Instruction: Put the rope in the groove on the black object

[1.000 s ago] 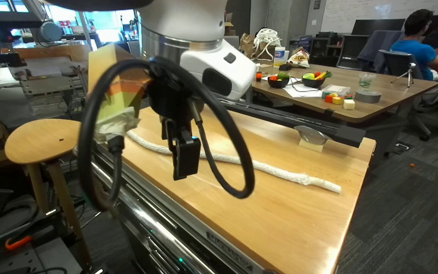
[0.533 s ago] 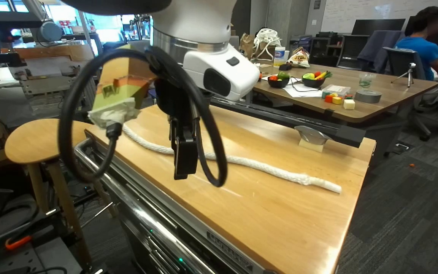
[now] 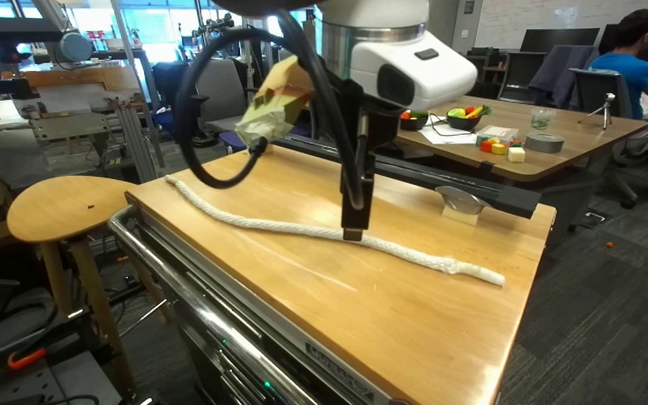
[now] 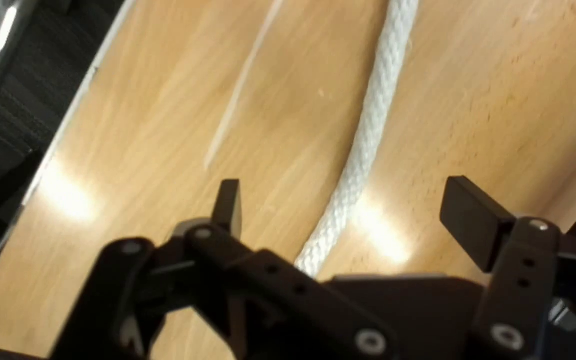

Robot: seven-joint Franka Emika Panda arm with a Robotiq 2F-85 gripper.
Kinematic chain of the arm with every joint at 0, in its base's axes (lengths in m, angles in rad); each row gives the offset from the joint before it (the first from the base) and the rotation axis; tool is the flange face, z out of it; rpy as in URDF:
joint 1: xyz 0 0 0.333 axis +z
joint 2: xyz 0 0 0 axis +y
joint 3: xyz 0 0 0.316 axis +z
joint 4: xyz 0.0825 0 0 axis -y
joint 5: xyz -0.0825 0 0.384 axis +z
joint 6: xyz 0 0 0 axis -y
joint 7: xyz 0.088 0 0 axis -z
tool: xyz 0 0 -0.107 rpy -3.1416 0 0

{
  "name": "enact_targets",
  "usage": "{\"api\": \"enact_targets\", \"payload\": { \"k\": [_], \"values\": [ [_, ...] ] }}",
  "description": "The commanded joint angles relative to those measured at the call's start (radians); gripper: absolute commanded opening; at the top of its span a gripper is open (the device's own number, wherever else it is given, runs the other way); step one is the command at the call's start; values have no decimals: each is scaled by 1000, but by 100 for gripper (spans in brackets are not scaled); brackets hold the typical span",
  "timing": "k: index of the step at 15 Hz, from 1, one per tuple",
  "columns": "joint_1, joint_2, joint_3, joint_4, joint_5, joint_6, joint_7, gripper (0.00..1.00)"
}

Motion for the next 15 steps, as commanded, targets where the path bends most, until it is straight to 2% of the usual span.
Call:
{"api": "enact_targets", "payload": {
  "k": [1, 5, 6, 15],
  "values": [
    [-15, 25, 7, 14, 6, 24, 1, 100],
    [-16, 62, 6, 29, 12, 68, 14, 100],
    [-17, 74, 4, 48, 5, 38, 40, 100],
    [-8, 223, 3, 186, 14, 65, 223, 100]
  ]
}}
